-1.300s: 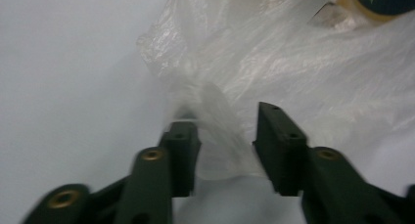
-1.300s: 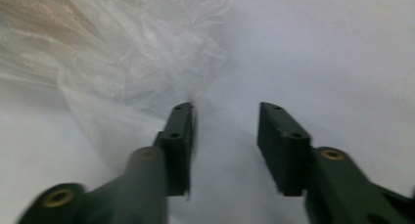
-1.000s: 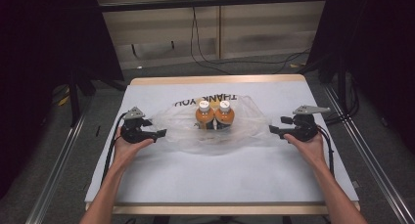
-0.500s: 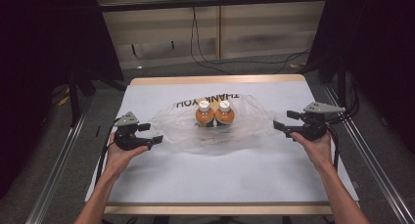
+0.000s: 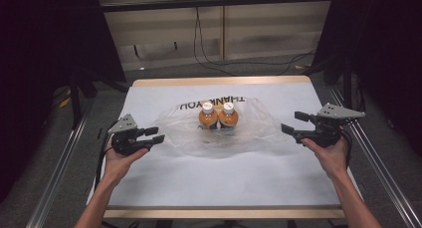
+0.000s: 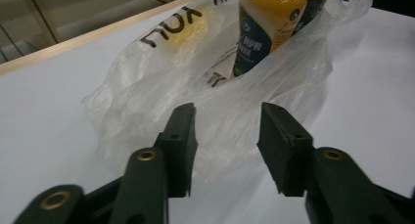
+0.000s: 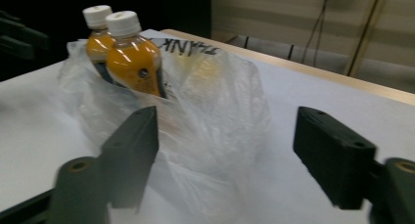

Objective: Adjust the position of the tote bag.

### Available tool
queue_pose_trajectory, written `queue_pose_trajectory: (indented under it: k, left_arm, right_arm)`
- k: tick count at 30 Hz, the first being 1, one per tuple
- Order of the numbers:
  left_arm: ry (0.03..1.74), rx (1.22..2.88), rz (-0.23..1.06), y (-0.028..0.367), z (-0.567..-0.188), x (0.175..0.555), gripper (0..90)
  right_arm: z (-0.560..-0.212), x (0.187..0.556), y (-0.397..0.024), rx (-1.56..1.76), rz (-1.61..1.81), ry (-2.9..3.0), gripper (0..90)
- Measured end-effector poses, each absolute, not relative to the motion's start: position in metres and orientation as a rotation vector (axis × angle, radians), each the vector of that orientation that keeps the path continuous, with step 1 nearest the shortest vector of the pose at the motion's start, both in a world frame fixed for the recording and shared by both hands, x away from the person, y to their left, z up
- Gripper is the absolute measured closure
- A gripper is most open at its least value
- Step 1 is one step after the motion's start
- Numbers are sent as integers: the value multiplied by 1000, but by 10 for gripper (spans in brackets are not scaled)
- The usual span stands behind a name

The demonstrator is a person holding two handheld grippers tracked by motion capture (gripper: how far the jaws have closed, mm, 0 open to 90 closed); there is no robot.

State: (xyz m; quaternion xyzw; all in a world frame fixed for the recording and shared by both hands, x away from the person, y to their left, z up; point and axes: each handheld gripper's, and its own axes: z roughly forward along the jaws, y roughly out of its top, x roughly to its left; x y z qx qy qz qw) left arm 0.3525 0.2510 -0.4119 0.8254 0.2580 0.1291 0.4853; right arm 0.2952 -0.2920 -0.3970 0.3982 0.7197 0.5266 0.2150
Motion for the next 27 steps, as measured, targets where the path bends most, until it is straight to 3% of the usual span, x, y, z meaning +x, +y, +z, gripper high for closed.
queue_pose_trajectory:
  k: [2, 3, 5, 8, 12, 27]
  left_arm:
    - [621, 2012, 309, 242, -410, 358, 623]
    - [612, 2015, 304, 238, -410, 360, 655]
    - [598, 2035, 297, 226, -410, 367, 670]
    - [555, 2063, 287, 207, -413, 373, 722]
    - [536, 2091, 272, 191, -416, 382, 800]
    - [573, 2184, 230, 153, -432, 419, 852]
  right_arm:
    - [-394, 298, -285, 1089, 1448, 2026, 375]
    - [-393, 305, -275, 1063, 1431, 2073, 498]
    - [-394, 310, -269, 1037, 1432, 2099, 537]
    - [-395, 321, -248, 974, 1441, 2181, 723]
    - [-399, 333, -228, 945, 1420, 2274, 891]
    - [-415, 384, -182, 996, 1304, 2417, 900]
